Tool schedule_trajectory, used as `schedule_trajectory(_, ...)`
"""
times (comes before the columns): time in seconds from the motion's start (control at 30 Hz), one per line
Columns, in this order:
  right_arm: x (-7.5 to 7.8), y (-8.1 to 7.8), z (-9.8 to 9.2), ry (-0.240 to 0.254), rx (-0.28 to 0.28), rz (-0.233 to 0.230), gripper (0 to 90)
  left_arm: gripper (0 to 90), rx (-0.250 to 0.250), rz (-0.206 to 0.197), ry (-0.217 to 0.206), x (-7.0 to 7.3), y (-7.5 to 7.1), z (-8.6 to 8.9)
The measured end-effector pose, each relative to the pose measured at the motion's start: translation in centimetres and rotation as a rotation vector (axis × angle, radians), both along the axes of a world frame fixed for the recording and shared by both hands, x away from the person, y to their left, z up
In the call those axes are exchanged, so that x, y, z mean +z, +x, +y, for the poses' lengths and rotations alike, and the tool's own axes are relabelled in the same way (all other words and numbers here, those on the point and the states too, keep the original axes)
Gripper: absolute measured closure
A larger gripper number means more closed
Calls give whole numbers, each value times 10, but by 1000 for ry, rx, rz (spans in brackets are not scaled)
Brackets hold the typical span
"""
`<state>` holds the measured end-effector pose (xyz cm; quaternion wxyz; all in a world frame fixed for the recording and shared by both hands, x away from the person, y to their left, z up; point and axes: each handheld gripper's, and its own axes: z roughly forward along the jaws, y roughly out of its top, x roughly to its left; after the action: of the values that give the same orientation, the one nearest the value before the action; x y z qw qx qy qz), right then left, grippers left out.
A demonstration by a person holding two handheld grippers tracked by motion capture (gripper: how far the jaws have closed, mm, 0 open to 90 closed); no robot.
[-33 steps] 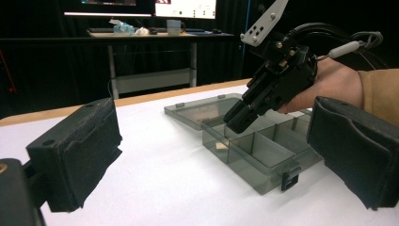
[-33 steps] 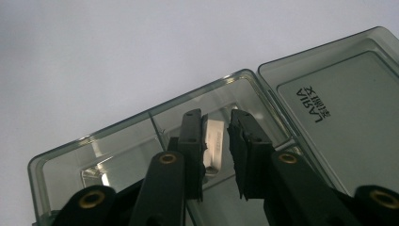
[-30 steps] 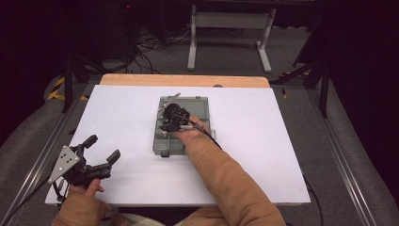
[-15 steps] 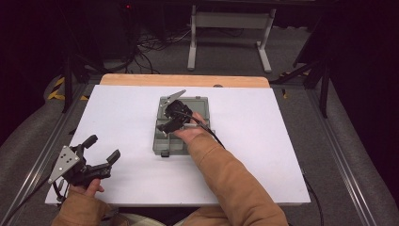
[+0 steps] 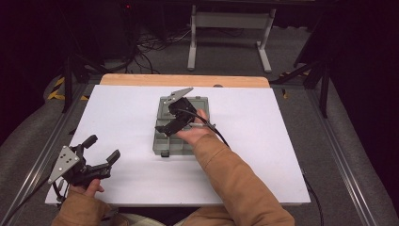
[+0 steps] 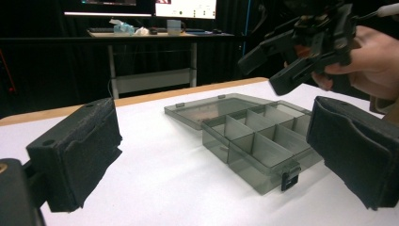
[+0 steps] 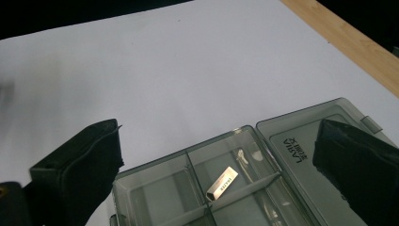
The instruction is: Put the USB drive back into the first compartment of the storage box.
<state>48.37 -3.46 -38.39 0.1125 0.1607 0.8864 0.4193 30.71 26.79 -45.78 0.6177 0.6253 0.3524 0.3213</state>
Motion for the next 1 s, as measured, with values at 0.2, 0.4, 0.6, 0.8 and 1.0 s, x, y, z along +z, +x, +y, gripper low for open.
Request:
schedule_trajectory(0.2, 11, -10, -11, 23, 0, -34, 15, 40, 2, -4, -2, 0, 0, 0)
schedule_trajectory(0.4, 19, -17, -22, 44, -2, -50, 15, 40, 3, -3, 5, 0, 0, 0)
schedule_trajectory(0.6, 27, -26, -38, 76, -13, -65, 15, 40, 2, -6, 3, 1, 0, -1)
schedule_trajectory(0.8, 34, -38, -59, 101, -32, -99, 15, 39, 3, -7, 4, 1, 0, -1)
schedule_trajectory(1.0, 38, -54, -85, 134, -59, -148, 16, 39, 2, -6, 5, 1, 0, -1)
